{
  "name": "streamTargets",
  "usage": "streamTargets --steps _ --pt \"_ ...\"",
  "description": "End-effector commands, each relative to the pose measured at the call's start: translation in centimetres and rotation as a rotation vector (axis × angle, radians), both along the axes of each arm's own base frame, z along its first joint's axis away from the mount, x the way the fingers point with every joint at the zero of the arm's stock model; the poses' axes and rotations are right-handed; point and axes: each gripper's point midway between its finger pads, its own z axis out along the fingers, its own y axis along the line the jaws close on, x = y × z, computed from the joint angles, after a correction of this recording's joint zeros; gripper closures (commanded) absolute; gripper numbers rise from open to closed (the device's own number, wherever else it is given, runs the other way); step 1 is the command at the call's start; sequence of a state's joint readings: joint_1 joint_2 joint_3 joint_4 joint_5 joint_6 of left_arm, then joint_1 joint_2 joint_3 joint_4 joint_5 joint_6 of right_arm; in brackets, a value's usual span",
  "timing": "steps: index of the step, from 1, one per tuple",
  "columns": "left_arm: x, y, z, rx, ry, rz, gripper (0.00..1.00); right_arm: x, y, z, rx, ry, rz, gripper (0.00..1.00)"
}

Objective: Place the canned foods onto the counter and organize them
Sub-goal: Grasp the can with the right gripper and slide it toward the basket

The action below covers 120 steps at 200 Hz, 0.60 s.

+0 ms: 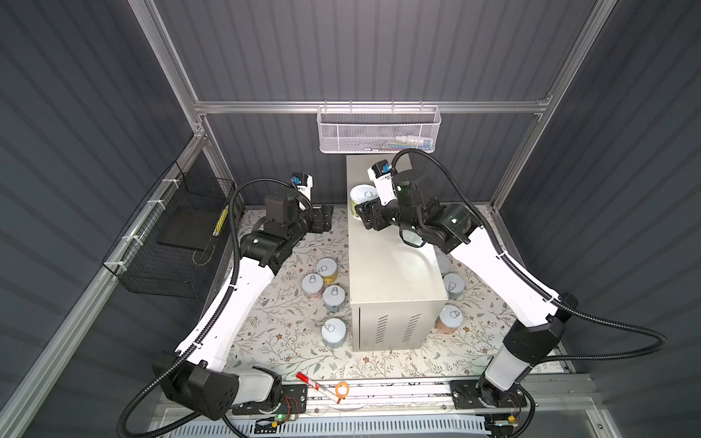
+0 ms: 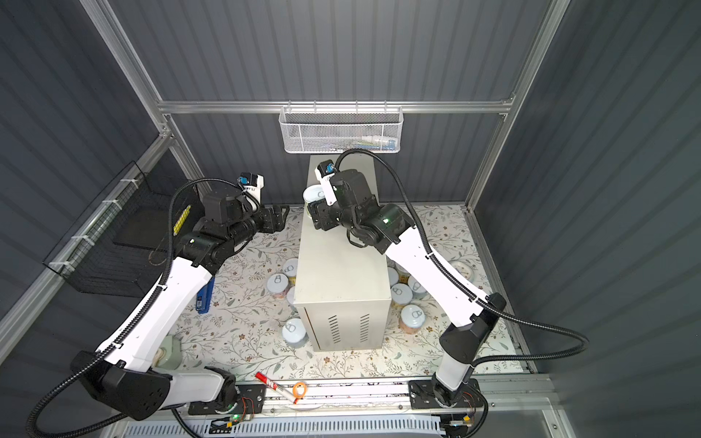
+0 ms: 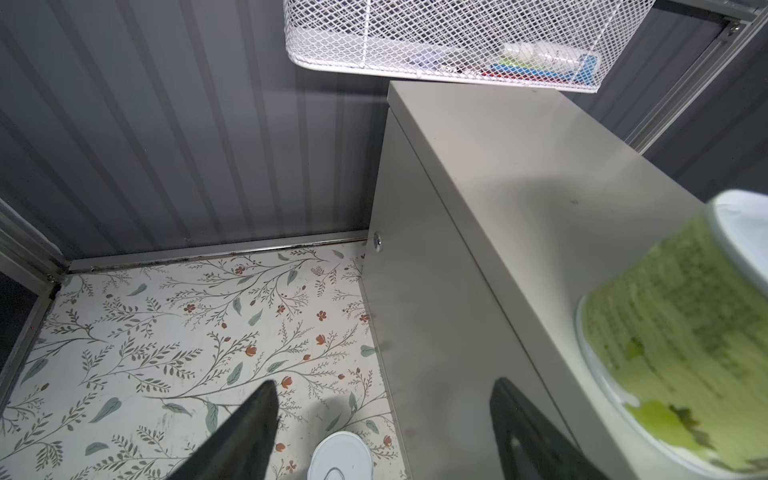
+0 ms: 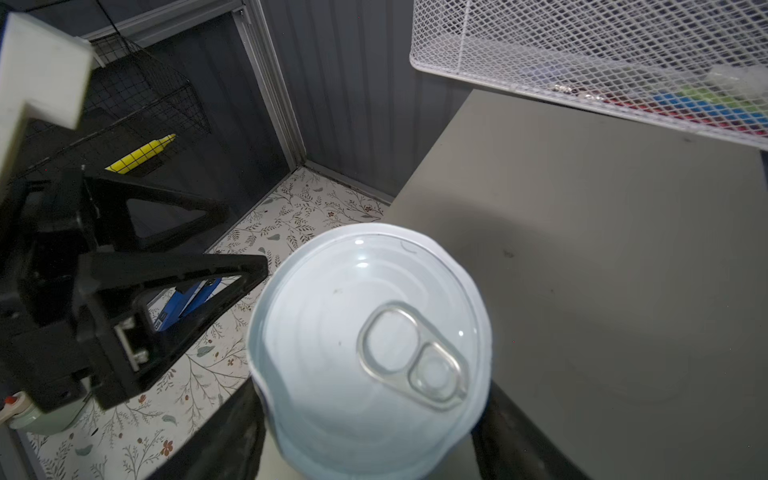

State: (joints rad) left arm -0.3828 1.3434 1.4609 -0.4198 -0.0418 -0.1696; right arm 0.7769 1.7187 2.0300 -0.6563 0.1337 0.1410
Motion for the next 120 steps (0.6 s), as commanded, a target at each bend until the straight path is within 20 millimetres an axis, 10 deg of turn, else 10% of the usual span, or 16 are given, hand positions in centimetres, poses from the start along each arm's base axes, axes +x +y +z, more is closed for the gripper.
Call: streamTargets --steps 1,120 --pt "0.5 -0.3 -0.4 -0.015 0.007 -0.016 0.19 2.0 -1.8 -0.1 -0.027 0.001 -0.074 0.25" --pt "1.8 -0.1 -2.7 -0.008 0.048 -0.01 0.19 13.9 -8.3 1.8 0.061 -0.032 -0.222 0.29"
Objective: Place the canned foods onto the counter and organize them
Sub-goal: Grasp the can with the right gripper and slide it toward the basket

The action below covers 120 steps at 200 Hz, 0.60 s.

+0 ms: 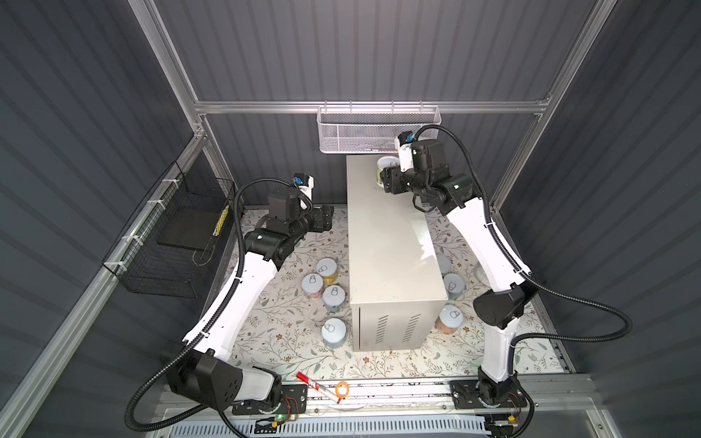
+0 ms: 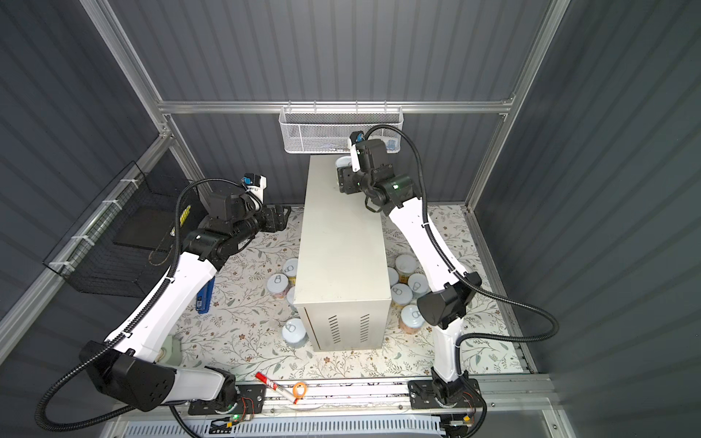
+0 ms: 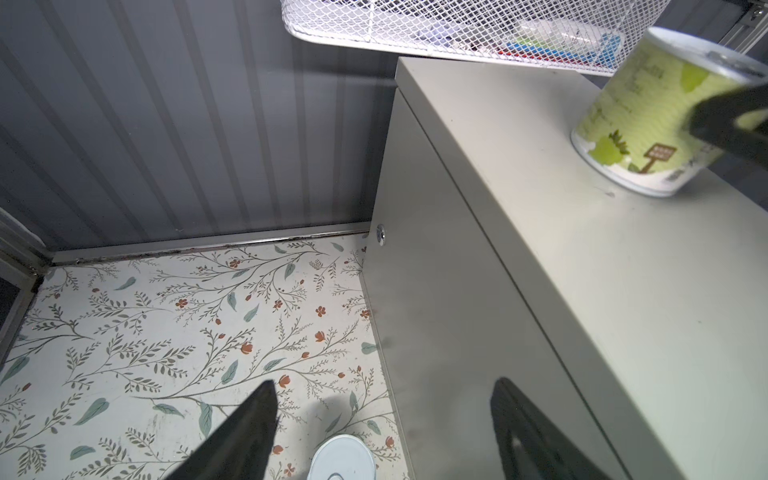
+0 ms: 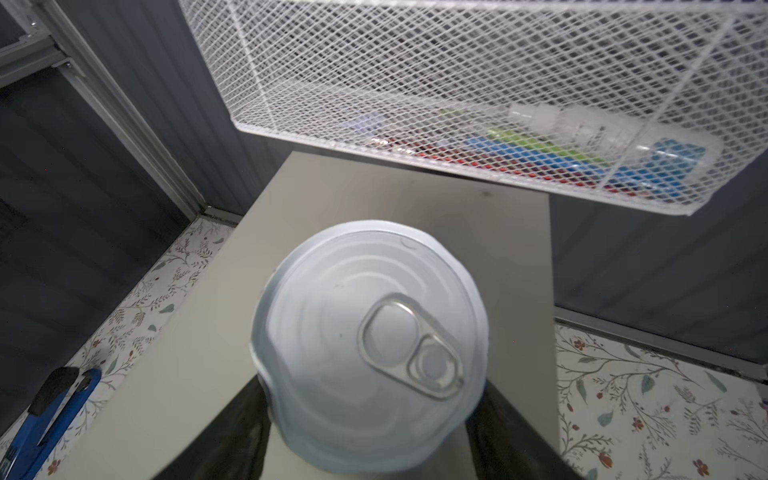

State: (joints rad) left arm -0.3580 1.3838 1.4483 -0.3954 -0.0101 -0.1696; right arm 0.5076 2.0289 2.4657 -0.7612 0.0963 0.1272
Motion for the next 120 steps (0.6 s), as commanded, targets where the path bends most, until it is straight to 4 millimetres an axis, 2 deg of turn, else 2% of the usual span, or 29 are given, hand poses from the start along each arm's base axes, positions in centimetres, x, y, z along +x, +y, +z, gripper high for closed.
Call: streamTargets --steps 1,21,58,120 --pt "0.5 -0.1 -1.0 -0.007 0.018 -0.006 0.19 1.4 -0.9 1.2 0.045 -0.024 0.008 0.28" --pt "0.8 -0.2 -1.4 -0.007 0.026 -0.006 0.18 2.9 -1.9 1.3 0.078 -0.034 -0.012 0.29" --pt "1.3 -0.6 -2.0 -0.015 0.04 -0.016 0.19 4.1 -1.7 1.1 0.118 -0.045 0.025 0.3" --pt "2.2 -0.6 -3.1 -0.003 0.058 -0.014 0.19 6.5 -2.0 -0.8 0.155 -0.028 -0.025 0.3"
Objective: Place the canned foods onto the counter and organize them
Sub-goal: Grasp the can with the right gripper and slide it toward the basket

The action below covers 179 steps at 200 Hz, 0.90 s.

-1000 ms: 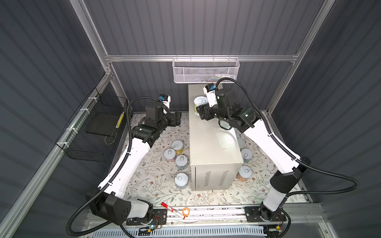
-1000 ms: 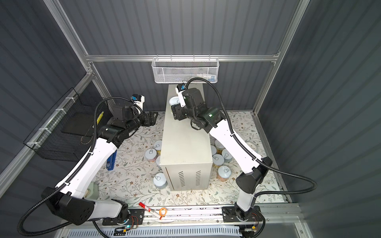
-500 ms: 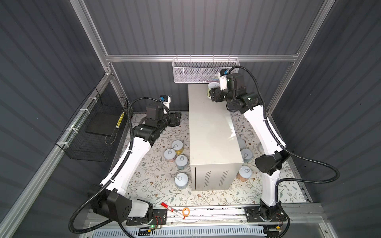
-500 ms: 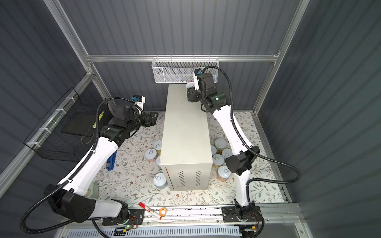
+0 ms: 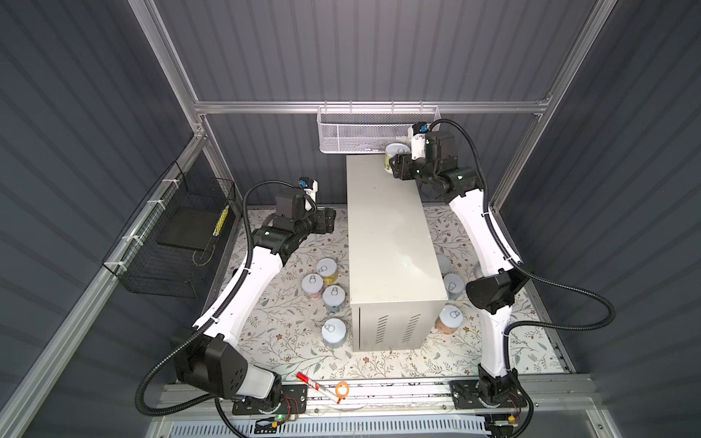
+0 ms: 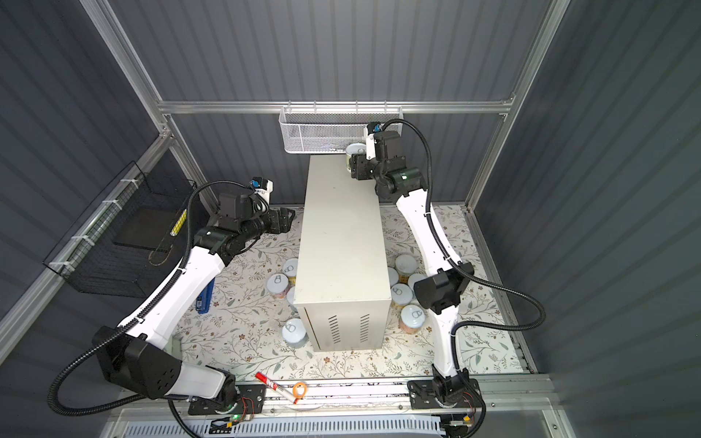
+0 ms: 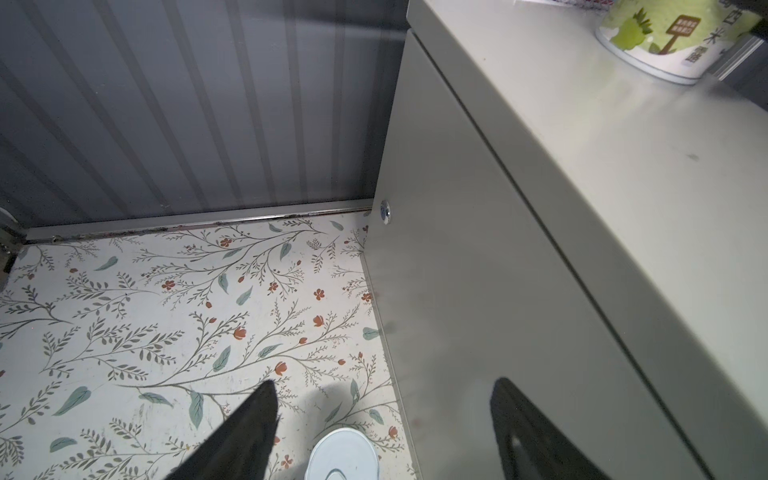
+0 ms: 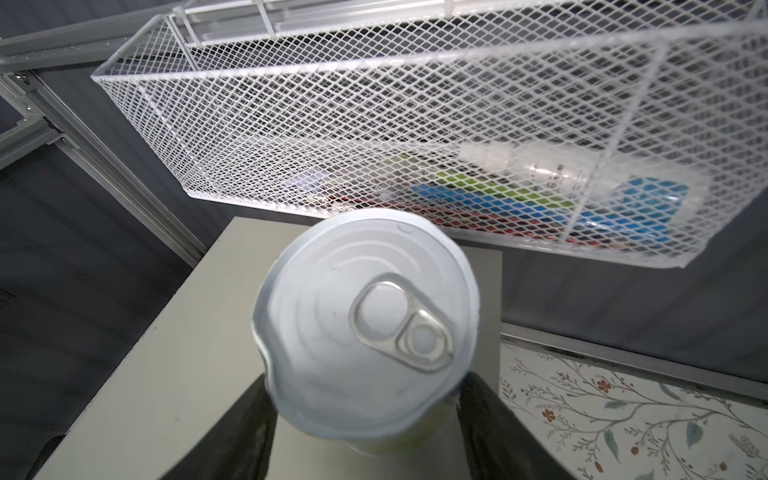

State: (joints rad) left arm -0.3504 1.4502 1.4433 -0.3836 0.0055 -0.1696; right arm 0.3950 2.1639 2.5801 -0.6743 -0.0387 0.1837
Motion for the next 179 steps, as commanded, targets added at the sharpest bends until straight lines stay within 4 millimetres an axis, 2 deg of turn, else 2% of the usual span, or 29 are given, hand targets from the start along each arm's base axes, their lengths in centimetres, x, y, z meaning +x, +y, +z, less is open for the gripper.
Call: streamTargets --steps 1,58,79,102,110,120,122,124,146,179 --pt "0.7 -0.1 -0.3 -0.018 0.001 -0.007 0.19 1.1 0.0 -0.1 0.034 -0.011 -0.018 0.3" --pt "1.0 -0.2 -0.7 -0.017 0.006 -0.013 0.16 2.2 -0.5 -0.1 0.03 -0.043 -0.055 0.28" --pt "0.8 0.0 -0.5 -0.017 -0.001 -0.006 0.14 1.8 -0.5 0.7 0.039 -0.053 -0.048 0.26" --pt "0.5 0.5 -0.2 -0.01 -0.013 0.014 0.08 0.6 -0.6 2.0 0.045 -0.06 -0.033 0.21" --pt "0.4 0.8 0.0 -0.01 -0.015 0.028 0.01 -0.1 -0.7 2.5 0.042 -0.06 -0.032 0.2" --pt "0.2 1.1 0.3 -0.004 -0.02 0.043 0.01 -1.0 -1.1 3.1 0.039 -0.055 -0.036 0.18" --pt "0.0 1.3 -0.9 0.006 0.006 0.047 0.0 -1.2 -1.1 3.1 0.037 -0.052 -0.036 0.18" --pt "-0.1 1.4 -1.2 0.01 0.013 0.051 0.01 -1.4 -1.2 3.2 0.037 -0.052 -0.038 0.18" --pt "-1.2 2.7 -1.9 0.043 0.014 0.091 0.0 -4.3 -1.7 4.0 0.026 -0.047 -0.036 0.16" --pt "-4.2 3.9 -2.3 0.018 -0.007 0.107 0.0 -10.6 -2.9 6.3 0.028 -0.093 -0.045 0.16"
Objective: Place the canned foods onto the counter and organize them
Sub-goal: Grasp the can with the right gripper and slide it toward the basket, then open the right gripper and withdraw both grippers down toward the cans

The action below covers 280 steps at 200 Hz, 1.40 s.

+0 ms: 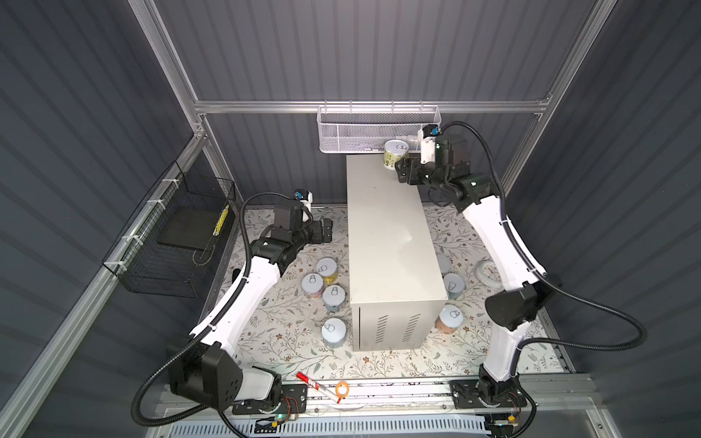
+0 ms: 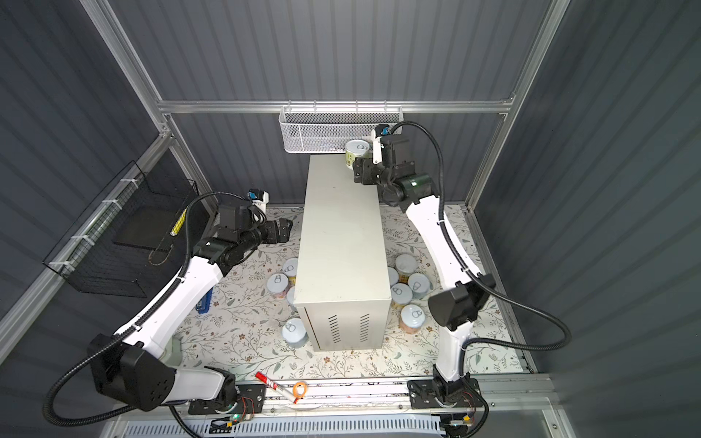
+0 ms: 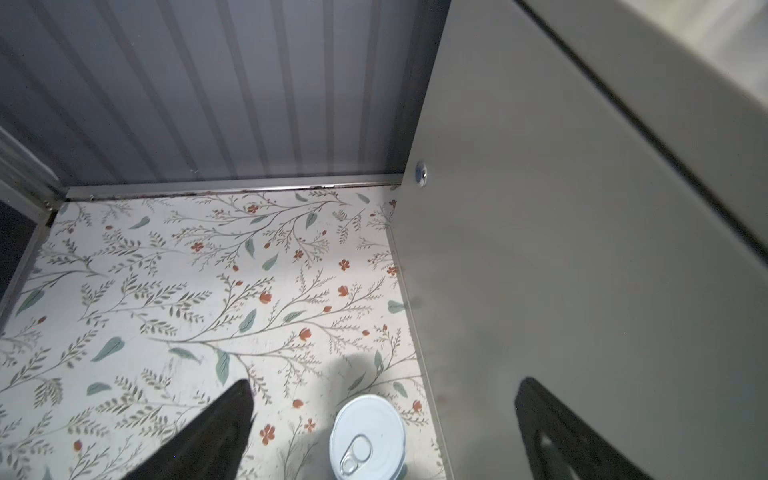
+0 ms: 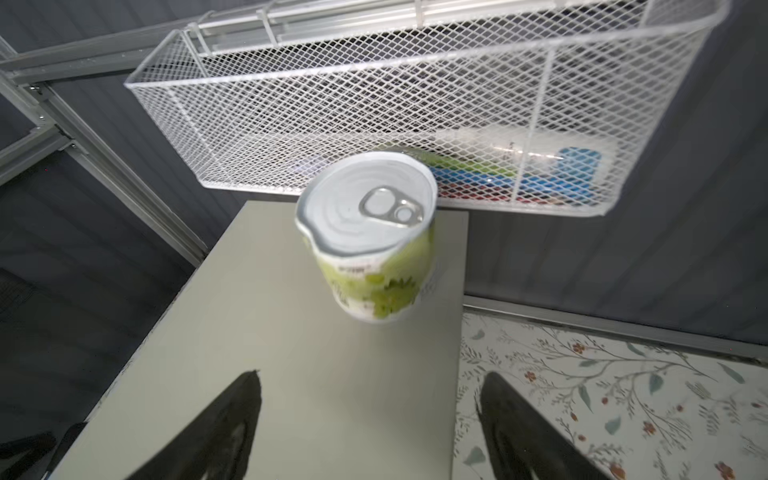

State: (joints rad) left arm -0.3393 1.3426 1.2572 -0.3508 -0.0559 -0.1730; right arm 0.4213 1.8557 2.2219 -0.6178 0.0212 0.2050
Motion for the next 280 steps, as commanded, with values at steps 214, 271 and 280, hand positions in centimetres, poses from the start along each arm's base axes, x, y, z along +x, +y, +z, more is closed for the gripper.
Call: streamTargets --steps 214,271,280 --pt "-22.9 -2.4 -15.2 -0.036 0.606 -0.053 0.01 -23.8 -13.2 -17.2 -0.044 0.378 -0.313 0.02" --pt "-24.0 -3.7 -18.1 -0.017 0.605 -0.045 0.0 -23.4 -12.7 -18.2 -0.067 0.39 -0.296 0.01" --pt "-24.1 -4.0 -18.4 -0.007 0.603 -0.051 0.0 -23.4 -12.7 -18.2 -0.064 0.391 -0.296 0.01"
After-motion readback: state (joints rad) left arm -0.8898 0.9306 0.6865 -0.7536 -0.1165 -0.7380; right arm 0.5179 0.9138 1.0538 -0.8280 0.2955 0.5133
